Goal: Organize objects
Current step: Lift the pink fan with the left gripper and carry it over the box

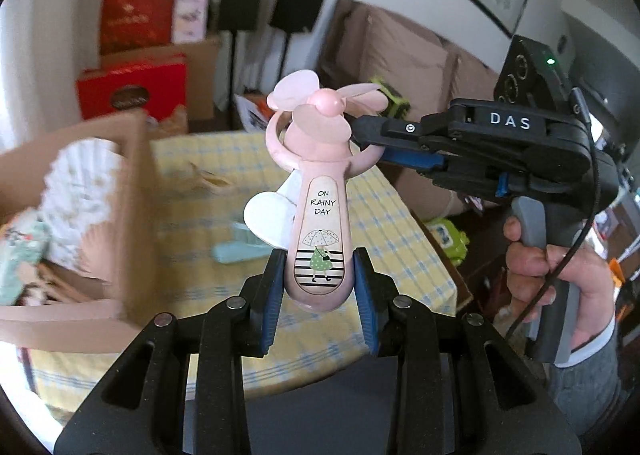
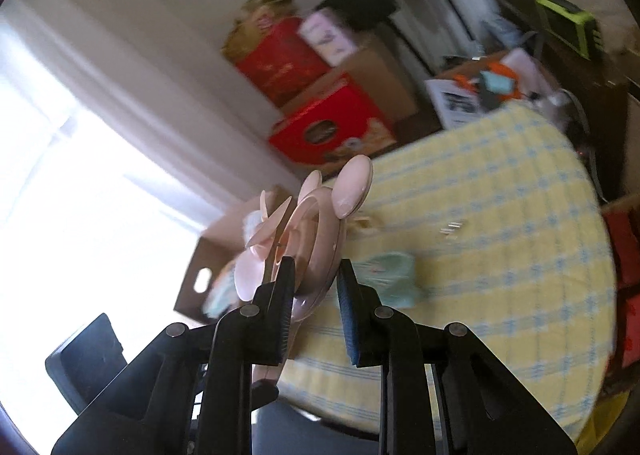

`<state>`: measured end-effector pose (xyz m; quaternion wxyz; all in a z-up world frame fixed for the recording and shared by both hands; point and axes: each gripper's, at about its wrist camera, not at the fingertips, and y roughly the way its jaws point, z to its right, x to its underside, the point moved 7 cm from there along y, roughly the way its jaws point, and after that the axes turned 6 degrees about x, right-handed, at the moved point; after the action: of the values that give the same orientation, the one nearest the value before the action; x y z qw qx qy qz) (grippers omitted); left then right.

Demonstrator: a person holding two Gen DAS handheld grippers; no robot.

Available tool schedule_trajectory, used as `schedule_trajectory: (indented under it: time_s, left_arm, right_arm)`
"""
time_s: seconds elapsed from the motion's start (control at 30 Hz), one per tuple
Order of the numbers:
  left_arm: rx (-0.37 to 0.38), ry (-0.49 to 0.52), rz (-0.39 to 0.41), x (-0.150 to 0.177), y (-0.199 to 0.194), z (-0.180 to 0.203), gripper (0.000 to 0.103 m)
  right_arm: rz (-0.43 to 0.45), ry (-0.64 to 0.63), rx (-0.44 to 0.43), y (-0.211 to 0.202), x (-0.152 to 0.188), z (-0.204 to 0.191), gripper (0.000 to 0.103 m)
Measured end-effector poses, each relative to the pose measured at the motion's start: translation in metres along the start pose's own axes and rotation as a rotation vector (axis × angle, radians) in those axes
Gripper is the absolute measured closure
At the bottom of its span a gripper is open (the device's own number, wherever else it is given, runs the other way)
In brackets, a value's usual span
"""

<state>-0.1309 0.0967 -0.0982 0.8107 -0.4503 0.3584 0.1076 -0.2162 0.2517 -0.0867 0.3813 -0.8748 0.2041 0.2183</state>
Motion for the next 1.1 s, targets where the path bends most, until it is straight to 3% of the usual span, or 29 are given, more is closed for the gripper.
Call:
schedule_trajectory:
  time_s: [0.2, 0.57, 0.83, 1.1]
  left_arm:
    - [-0.095, -0.069, 0.098, -0.006, -0.052, -0.057, 0.072]
    - [-0.209, -0.305, 0.205, 0.01, -0.1, -0.177, 0.072]
    - [-0.305, -0.418, 0.192, 0.025, -0.1, -0.24, 0.072]
    - [-0.387, -0.471, 0.181, 0.036, -0.087, -0.264, 0.071]
  right_arm:
    - [-0.056, -0.116, -0.041, 0.043, -0.003, -0.075, 0.081]
    - [-0.221, -0.285, -0.1, 0.162, 0.011, -0.195, 0.083]
    - [-0.362, -0.322, -0.121, 0.242, 0.026, -0.224, 0.082]
    - [-0.461, -0.335, -0.086, 0.3, 0.047, -0.219, 0.082]
